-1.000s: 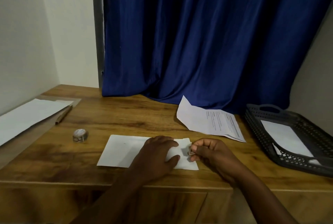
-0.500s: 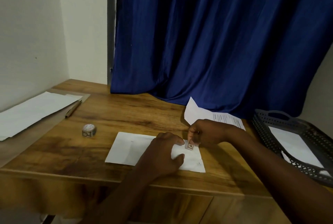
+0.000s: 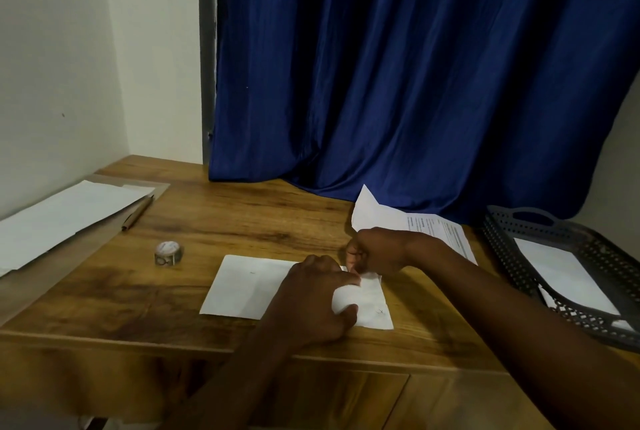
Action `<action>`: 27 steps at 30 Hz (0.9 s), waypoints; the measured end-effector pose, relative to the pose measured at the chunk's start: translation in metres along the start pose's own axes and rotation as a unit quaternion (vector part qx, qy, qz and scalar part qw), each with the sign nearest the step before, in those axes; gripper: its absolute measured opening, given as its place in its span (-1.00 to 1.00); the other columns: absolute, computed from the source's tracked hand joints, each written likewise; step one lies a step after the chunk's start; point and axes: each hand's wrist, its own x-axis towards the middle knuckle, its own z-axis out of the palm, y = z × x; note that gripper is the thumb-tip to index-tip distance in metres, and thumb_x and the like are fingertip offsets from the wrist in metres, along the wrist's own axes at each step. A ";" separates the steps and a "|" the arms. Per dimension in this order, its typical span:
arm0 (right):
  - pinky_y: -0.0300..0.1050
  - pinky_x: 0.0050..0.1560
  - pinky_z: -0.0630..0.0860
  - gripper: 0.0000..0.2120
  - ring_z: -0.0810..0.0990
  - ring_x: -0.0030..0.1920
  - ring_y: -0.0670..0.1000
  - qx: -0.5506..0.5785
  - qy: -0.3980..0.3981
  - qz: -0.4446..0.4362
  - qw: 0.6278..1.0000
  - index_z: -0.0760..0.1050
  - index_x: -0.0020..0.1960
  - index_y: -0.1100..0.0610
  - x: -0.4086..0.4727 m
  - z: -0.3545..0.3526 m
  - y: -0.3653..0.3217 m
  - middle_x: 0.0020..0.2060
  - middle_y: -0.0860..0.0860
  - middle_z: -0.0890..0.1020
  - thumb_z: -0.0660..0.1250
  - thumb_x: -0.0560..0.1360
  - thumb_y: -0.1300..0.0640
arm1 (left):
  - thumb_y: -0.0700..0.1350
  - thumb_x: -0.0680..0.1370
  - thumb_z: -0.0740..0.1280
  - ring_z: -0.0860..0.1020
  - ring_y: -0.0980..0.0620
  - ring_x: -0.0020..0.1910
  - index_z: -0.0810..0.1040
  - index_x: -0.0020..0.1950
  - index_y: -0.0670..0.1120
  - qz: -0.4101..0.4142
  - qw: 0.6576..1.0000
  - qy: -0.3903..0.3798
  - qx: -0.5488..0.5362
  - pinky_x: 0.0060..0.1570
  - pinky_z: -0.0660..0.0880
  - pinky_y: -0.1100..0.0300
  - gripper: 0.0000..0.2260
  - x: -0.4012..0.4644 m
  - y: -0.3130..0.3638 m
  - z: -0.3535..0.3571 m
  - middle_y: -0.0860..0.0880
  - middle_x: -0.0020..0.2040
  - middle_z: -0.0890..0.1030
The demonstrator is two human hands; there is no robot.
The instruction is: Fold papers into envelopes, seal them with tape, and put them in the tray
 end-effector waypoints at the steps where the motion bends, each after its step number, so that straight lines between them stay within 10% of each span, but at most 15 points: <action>1: -0.03 0.09 0.58 -0.87 0.62 0.01 0.03 -0.004 -0.002 0.001 1.000 0.66 0.03 0.10 0.001 0.001 -0.001 -0.02 0.03 0.69 0.33 0.56 0.20 | 0.33 0.51 0.28 0.33 0.11 0.36 0.43 0.46 0.22 0.002 1.000 -0.003 0.005 0.38 0.29 0.11 -0.46 0.000 0.000 0.001 0.14 0.39 0.45; 18: -0.07 0.03 0.59 -0.91 0.63 -0.06 -0.03 -0.015 0.025 0.011 1.000 0.67 -0.02 0.05 0.008 0.009 0.004 -0.09 -0.04 0.70 0.41 0.50 0.16 | 0.45 0.48 0.16 0.29 0.10 0.37 0.46 0.46 0.21 -0.009 0.999 -0.024 0.027 0.41 0.29 0.06 -0.39 0.001 -0.002 0.007 0.14 0.40 0.40; 27: -0.12 -0.10 0.55 -0.68 0.64 -0.13 -0.05 0.215 0.189 0.050 0.957 0.62 0.02 -0.09 -0.004 0.044 0.036 -0.16 -0.09 0.67 0.59 0.33 -0.12 | 0.41 0.49 0.22 0.29 0.16 0.32 0.50 0.43 0.20 -0.009 1.000 -0.016 0.010 0.36 0.29 0.11 -0.43 0.001 0.000 0.006 0.19 0.32 0.40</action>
